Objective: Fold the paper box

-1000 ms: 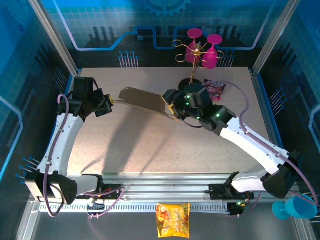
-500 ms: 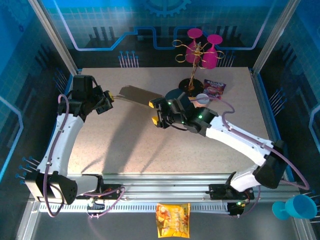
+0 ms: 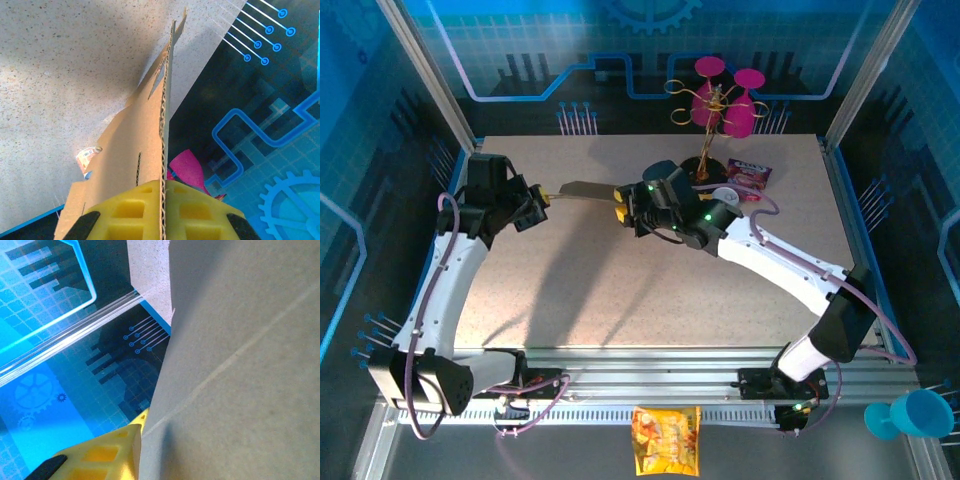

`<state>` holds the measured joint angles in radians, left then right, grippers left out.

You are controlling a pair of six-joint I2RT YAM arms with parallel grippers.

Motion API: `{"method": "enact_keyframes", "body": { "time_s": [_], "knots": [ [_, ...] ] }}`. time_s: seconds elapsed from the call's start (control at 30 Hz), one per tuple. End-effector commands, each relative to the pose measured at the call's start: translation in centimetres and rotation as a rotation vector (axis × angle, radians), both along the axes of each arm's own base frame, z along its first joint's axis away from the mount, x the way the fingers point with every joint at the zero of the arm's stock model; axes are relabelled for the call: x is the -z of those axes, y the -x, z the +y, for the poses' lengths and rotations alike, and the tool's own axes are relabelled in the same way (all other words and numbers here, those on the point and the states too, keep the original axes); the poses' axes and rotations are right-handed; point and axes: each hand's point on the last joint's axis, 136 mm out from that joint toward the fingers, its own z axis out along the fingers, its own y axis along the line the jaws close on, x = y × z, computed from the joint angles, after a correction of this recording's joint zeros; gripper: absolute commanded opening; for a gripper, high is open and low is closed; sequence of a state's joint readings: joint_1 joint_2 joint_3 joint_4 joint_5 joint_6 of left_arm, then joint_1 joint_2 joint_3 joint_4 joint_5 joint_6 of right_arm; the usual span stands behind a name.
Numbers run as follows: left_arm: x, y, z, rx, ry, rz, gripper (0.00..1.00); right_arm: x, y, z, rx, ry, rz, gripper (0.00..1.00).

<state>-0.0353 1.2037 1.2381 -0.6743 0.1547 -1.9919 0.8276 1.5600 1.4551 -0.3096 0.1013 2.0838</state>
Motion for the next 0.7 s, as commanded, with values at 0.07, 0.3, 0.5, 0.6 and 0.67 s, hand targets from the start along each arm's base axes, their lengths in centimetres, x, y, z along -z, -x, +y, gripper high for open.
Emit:
{"method": "enact_keyframes", "body": {
  "time_s": [0.07, 0.3, 0.5, 0.6, 0.67],
  "knots": [
    [-0.2, 0.4, -1.3, 0.021, 0.031, -0.011, 0.0, -1.5, -2.0, -0.8, 0.069, -0.037, -0.011, 0.24],
    [-0.2, 0.6, -2.6, 0.045, 0.034, -0.009, 0.0, -1.6, -3.3, -1.7, 0.091, -0.029, -0.028, 0.19],
    [0.0, 0.9, -3.3, 0.055, 0.041, -0.013, 0.0, -1.2, -4.3, -2.5, 0.104, -0.007, -0.04, 0.15],
    [0.1, 1.2, -3.6, 0.065, 0.04, -0.013, 0.0, -1.1, -4.9, -2.8, 0.11, -0.004, -0.054, 0.02],
    [-0.2, 1.4, -3.5, 0.078, 0.027, -0.031, 0.0, -1.8, -5.3, -2.9, 0.1, 0.009, -0.089, 0.0]
  ]
}}
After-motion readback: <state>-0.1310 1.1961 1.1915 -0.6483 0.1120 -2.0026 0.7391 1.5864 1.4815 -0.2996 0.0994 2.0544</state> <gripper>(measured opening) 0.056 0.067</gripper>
